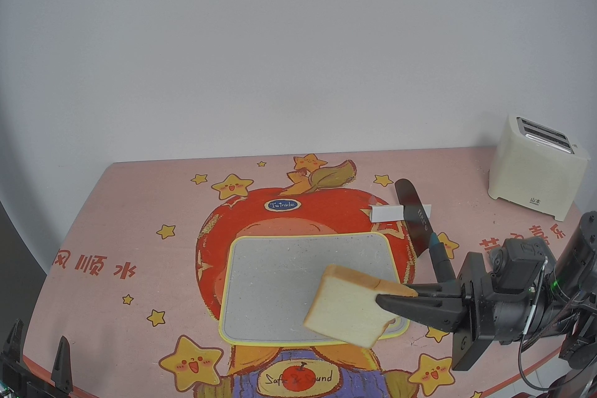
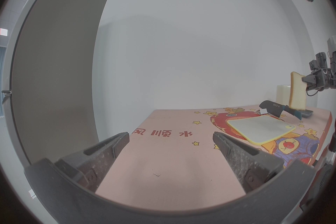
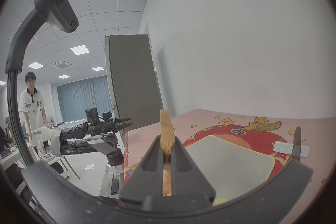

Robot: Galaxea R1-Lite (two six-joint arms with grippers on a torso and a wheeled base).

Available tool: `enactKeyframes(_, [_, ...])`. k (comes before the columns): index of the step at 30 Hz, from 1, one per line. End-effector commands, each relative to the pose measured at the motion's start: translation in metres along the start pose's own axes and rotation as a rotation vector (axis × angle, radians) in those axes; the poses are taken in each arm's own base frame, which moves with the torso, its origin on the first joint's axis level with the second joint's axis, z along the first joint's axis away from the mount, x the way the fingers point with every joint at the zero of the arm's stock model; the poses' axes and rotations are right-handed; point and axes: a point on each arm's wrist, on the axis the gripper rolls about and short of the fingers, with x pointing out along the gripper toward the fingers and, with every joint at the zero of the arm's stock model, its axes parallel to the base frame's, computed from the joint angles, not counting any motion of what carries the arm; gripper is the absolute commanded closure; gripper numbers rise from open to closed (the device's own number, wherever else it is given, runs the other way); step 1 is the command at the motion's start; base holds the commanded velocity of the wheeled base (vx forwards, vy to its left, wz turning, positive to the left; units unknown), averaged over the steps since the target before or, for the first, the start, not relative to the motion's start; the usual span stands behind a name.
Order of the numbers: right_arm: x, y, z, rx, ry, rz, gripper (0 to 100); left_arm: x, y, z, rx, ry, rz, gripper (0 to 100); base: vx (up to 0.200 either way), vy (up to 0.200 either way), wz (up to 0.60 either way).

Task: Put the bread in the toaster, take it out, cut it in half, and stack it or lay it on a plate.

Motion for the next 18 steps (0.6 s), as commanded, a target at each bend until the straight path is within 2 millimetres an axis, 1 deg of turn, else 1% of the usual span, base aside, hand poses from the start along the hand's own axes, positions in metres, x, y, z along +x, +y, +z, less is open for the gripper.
enactKeyframes(1, [0.008, -0.004, -0.006, 0.05, 0.028, -0.007, 100, 0.0, 0.0, -0.005, 0.0, 0.001, -0.001, 0, 0.0, 0.0, 0.0])
enactKeyframes(8, [0.019, -0.006, -0.002, 0.201, 0.016, 0.001, 100, 0.0, 0.0, -0.005, 0.0, 0.001, 0.0, 0, 0.0, 0.0, 0.0])
enactKeyframes(12, [0.024, -0.008, -0.001, 0.253, 0.016, 0.0, 100, 0.0, 0.0, -0.005, 0.0, 0.001, 0.0, 0, 0.0, 0.0, 0.0])
enactKeyframes(14, [0.028, -0.01, -0.001, 0.289, 0.016, -0.003, 100, 0.0, 0.0, -0.005, 0.0, 0.001, 0.0, 0, 0.0, 0.0, 0.0])
enactKeyframes(18, [0.044, -0.019, 0.0, 0.395, -0.007, -0.063, 100, 0.0, 0.0, -0.005, 0.0, 0.001, 0.0, 0, 0.0, 0.0, 0.0])
